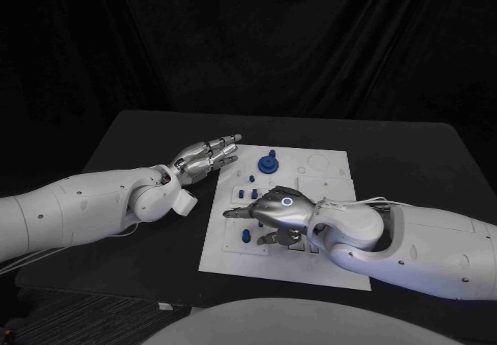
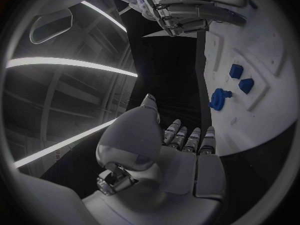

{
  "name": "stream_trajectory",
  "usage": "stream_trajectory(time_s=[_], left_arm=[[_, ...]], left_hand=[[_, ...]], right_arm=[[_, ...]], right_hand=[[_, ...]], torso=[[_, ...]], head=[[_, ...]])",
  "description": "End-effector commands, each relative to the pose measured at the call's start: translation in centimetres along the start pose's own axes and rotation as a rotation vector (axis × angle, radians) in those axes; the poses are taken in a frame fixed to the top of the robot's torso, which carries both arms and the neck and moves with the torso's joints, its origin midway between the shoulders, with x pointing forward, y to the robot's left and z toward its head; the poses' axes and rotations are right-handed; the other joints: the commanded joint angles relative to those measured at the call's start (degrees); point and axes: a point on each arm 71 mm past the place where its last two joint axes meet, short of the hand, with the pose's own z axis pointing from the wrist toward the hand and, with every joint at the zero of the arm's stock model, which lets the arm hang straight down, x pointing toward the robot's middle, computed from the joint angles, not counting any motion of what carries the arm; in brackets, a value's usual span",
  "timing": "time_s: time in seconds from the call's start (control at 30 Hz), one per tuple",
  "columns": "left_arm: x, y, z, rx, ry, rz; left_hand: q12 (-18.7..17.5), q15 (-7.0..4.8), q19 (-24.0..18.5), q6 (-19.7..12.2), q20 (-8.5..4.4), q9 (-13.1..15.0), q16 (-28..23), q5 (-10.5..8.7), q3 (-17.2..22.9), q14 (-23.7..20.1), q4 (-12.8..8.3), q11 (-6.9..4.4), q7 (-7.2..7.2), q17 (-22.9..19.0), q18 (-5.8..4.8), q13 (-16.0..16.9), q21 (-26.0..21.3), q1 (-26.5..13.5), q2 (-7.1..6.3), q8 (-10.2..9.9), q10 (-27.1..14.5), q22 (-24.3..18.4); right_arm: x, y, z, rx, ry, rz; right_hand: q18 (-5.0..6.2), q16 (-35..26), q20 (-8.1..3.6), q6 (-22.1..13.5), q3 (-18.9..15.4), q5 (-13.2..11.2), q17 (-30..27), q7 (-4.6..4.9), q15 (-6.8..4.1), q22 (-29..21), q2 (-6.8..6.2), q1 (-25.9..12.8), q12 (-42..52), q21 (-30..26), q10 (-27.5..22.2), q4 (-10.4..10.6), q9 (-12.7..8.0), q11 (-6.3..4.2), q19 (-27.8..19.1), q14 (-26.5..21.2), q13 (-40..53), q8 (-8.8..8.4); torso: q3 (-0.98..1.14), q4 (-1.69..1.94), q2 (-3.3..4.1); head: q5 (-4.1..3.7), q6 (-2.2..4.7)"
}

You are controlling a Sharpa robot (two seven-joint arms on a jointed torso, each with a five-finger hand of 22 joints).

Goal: Assemble the parts on the task board

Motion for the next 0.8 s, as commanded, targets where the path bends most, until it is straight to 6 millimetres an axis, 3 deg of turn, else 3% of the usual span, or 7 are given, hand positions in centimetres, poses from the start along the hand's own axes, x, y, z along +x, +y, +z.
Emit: stream_trajectory(time_s=[0.03, 0.17, 0.3, 0.43, 0.6, 0.7, 0.8], left_arm=[[0.0, -0.1, -0.1, 0.014, 0.005, -0.011], [-0.1, -0.2, -0.3, 0.030, -0.008, -0.006], [0.0, -0.5, -0.5, 0.063, -0.023, 0.003], [-0.1, -0.8, -0.5, 0.097, -0.048, 0.020], [-0.8, -1.0, -0.8, 0.134, -0.079, 0.101], [-1.1, -1.2, -1.0, 0.154, -0.087, 0.181], [-1.2, -1.2, -1.2, 0.167, -0.093, 0.228]], left_hand=[[-0.15, 0.44, -0.14, 0.10, 0.35, 0.09, -0.21, 0.24, -0.30, 0.08, 0.08, 0.39, 0.46, -0.08, -1.09, 0.01, -0.04, 0.72, -0.06, 0.36, 0.05, 0.08], [-0.08, 0.37, -0.15, 0.24, 0.41, 0.11, -0.21, -0.19, -0.67, 0.08, 0.35, 0.62, 0.38, -0.08, -1.04, 0.04, -0.05, 0.64, -0.12, 0.39, 0.09, 0.04], [0.00, -0.96, -0.19, -2.55, 0.09, -0.27, -0.21, -1.79, -2.20, 0.08, 0.87, 1.51, -4.97, -0.08, -0.27, 0.07, -0.09, -0.10, -0.05, -0.06, 0.16, -0.09], [0.00, -2.49, -0.26, -4.42, -0.95, -0.51, -0.21, -3.11, -2.96, 0.08, 0.80, 0.48, -7.24, -0.08, 0.37, 0.07, -0.18, 0.14, -0.43, -0.34, 0.16, -0.36], [-0.18, -3.93, -0.27, -8.44, -2.40, -1.03, -0.21, -4.05, -3.49, 0.08, 0.87, -2.35, -11.65, -0.08, 0.57, -0.01, -0.19, 0.14, -0.60, -0.85, 0.04, -0.40], [-0.25, -4.12, -0.27, -11.07, -2.68, -1.53, -0.21, -5.20, -3.71, 0.08, 0.83, -3.15, -15.52, -0.08, 0.44, -0.04, -0.19, 0.00, -0.66, -1.32, 0.00, -0.40], [-0.31, -3.96, -0.27, -11.07, -2.54, -1.53, -0.21, -5.83, -3.79, 0.08, 0.85, -2.96, -16.70, -0.08, 0.42, -0.06, -0.19, -0.13, -0.74, -1.32, -0.04, -0.40]], right_arm=[[-2.2, -0.5, -1.1, 0.011, -0.183, 0.061], [-4.9, -2.8, -3.9, 0.116, -0.273, 0.172], [-7.0, -5.8, -6.9, 0.275, -0.311, 0.274], [-7.6, -8.5, -9.8, 0.414, -0.308, 0.335], [-7.0, -11.1, -12.8, 0.568, -0.276, 0.375], [-5.8, -12.0, -14.2, 0.673, -0.193, 0.405], [-4.7, -12.6, -15.1, 0.771, -0.091, 0.424]], right_hand=[[0.08, 0.51, -0.14, 2.01, 0.07, -0.27, 0.24, 0.15, -0.64, 6.61, 0.46, 0.35, 0.59, 0.57, -0.26, 0.38, 0.20, -0.15, 0.23, 0.66, 0.10, 0.23], [-0.10, 1.38, -0.11, 8.62, 1.05, 0.97, 1.19, 3.61, -0.46, 6.85, 2.27, 0.71, 2.94, 1.52, 1.60, -0.18, 0.88, -0.35, 0.49, 0.95, 0.35, 1.43], [-0.65, 4.38, 0.53, 21.04, 2.08, 2.43, 4.49, 9.53, 0.48, 7.56, 4.54, 0.89, 7.27, 5.26, 8.55, -1.49, 2.18, -0.94, 2.04, 2.35, 1.09, 4.22], [-0.44, 4.53, 0.33, 25.40, 2.75, 1.36, 4.49, 9.35, -0.05, 7.39, 5.30, 0.23, 10.43, 4.93, 14.60, -1.54, 2.47, -1.67, 1.98, 2.30, 1.84, 5.33], [-0.39, 4.74, -2.09, 32.72, 0.02, -2.50, 4.75, 5.70, -3.27, 7.48, 3.95, -3.33, 23.79, 5.68, 27.03, -1.29, 3.88, -5.86, 2.09, 2.38, 9.81, 8.08], [-0.66, 5.14, -3.31, 34.93, -3.60, -1.65, 5.41, 4.69, -4.39, 7.46, 5.10, -11.79, 66.70, 5.97, 30.70, -0.13, 5.94, -6.79, 2.14, 2.70, 59.55, 8.02], [-0.97, 9.70, -3.46, 35.72, -5.34, -2.17, 11.35, 4.12, -4.48, 8.03, 5.13, -18.76, 77.81, 8.47, 37.36, 0.12, 7.62, -7.17, 2.75, 3.95, 76.44, 8.60]], torso=[[0.01, -0.01, -0.01], [0.03, 0.00, -0.01], [0.03, 0.00, -0.04], [-0.02, 0.09, -0.01], [-0.04, -0.01, -0.06], [-0.01, -0.01, -0.03], [-0.09, -0.03, -0.18]], head=[[-0.03, -0.01], [-0.36, -0.01], [-0.71, -0.01], [-1.82, -0.01], [-2.75, -0.01], [-3.37, -0.01], [-3.88, -0.01]])
